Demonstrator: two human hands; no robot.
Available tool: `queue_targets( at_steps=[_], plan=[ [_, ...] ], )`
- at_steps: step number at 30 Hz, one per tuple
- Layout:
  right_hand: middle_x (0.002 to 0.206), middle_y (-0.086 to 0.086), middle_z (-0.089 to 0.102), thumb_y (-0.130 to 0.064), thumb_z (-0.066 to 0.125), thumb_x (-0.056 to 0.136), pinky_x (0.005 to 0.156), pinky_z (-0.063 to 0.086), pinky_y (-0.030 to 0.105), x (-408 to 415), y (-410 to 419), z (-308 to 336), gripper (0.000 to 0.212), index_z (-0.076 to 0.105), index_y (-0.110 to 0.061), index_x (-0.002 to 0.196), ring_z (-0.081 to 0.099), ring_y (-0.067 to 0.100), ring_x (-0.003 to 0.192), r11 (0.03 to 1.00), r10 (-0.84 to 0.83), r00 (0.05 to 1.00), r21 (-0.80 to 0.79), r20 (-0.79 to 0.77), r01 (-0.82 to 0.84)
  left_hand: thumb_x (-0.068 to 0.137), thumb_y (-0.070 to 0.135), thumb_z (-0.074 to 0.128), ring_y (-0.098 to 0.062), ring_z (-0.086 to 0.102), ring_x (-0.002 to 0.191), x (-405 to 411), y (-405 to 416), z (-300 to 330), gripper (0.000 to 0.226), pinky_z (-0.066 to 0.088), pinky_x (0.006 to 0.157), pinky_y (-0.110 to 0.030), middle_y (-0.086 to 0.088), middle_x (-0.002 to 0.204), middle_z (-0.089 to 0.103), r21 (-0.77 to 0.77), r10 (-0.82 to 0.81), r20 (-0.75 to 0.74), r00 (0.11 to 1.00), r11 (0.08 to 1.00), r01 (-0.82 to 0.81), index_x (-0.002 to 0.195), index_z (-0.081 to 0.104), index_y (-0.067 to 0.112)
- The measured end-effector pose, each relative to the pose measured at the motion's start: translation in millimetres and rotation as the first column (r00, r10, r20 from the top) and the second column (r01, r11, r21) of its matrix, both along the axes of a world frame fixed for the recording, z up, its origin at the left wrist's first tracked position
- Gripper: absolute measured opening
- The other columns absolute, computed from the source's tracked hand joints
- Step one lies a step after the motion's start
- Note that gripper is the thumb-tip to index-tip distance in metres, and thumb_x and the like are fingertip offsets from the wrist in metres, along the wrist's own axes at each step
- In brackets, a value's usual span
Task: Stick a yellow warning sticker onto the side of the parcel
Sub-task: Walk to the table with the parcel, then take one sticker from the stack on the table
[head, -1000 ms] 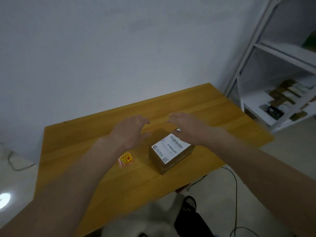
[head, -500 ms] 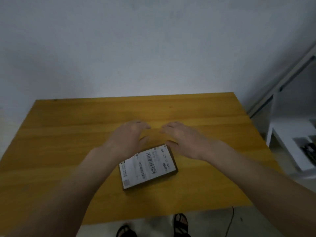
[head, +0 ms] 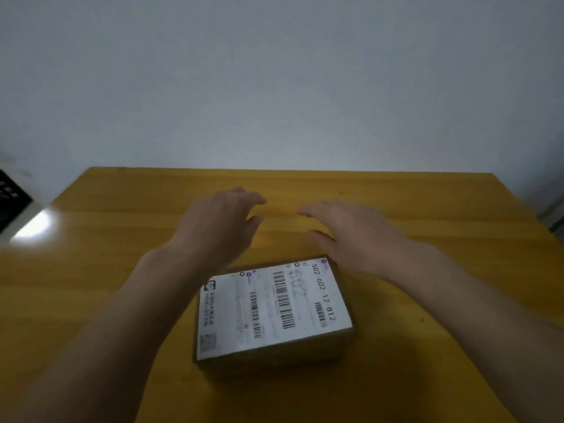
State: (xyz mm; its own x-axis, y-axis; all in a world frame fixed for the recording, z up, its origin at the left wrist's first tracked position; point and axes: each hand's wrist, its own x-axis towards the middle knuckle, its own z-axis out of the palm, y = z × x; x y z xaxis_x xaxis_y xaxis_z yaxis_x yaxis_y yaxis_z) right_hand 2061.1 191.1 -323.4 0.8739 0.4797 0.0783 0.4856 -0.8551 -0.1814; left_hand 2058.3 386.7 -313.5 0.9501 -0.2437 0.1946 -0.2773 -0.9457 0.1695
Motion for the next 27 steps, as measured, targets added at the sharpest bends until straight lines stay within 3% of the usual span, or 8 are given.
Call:
queue_targets(
  at_steps=[4,9,14,18,22,27],
  plan=[
    [0.139,-0.002,0.053,-0.030,0.045,0.097,0.098,0.042,0.034,-27.1,14.4,4.0,0.041,0.044,-0.025,0.138,0.047,0.018,0.127,0.998,0.019,0.993,0.059,0.113,-0.026,0.091,0.026,0.054,-0.024,0.058,0.110,-34.6,20.7,-5.6,0.034,0.047,0.085,-0.037,-0.001,0.128,0.059,-0.071,0.081,0.158,0.984,0.995,-0.070,0.125,0.055,0.023],
    [0.139,-0.003,0.051,-0.029,0.045,0.097,0.099,0.038,0.031,-99.8,40.7,15.0,0.039,0.047,-0.024,0.135,0.043,0.015,0.128,0.994,0.072,0.993,0.078,0.094,-0.080,0.088,0.025,0.060,-0.026,0.060,0.108,-110.5,56.8,-14.0,0.030,0.048,0.082,-0.039,-0.004,0.120,0.065,-0.113,0.120,0.162,0.979,0.988,-0.103,0.118,0.062,0.022],
    [0.145,-0.003,0.044,-0.028,0.048,0.096,0.104,0.032,0.027,-164.0,96.0,0.3,0.046,0.038,-0.025,0.141,0.038,0.015,0.133,0.987,0.133,0.991,0.090,0.030,-0.135,0.085,0.022,0.064,-0.029,0.060,0.106,-173.9,101.6,-40.0,0.027,0.050,0.084,-0.039,-0.004,0.116,0.066,-0.174,0.144,0.069,0.987,0.976,-0.130,0.111,0.066,0.022],
    [0.147,0.005,0.038,-0.027,0.049,0.095,0.110,0.032,0.034,-195.1,142.9,-32.6,0.050,0.036,-0.014,0.141,0.035,0.020,0.136,0.979,0.202,0.977,0.019,-0.068,-0.201,0.089,0.027,0.058,-0.026,0.057,0.111,-202.8,134.9,-71.1,0.029,0.047,0.089,-0.039,-0.001,0.124,0.062,-0.150,0.163,-0.029,0.986,0.975,-0.166,0.117,0.061,0.025],
    [0.162,-0.001,0.005,-0.030,0.044,0.097,0.115,0.026,0.037,-202.6,172.5,-67.3,0.066,0.008,-0.014,0.152,0.017,0.019,0.146,0.987,0.157,0.970,0.008,-0.183,-0.158,0.093,0.027,0.050,-0.023,0.050,0.120,-207.6,149.7,-92.9,0.036,0.042,0.096,-0.040,-0.001,0.131,0.055,-0.122,0.164,-0.134,0.977,0.976,-0.181,0.129,0.051,0.024],
    [0.162,0.001,0.001,-0.030,0.039,0.099,0.118,0.016,0.036,-183.4,197.7,-101.7,0.069,-0.002,-0.014,0.152,0.004,0.019,0.149,0.994,0.105,0.952,0.035,-0.287,-0.099,0.095,0.025,0.044,-0.026,0.043,0.127,-198.6,165.2,-118.1,0.046,0.038,0.101,-0.041,-0.003,0.143,0.043,-0.062,0.237,-0.246,0.940,0.964,-0.259,0.140,0.034,0.023]
  ],
)
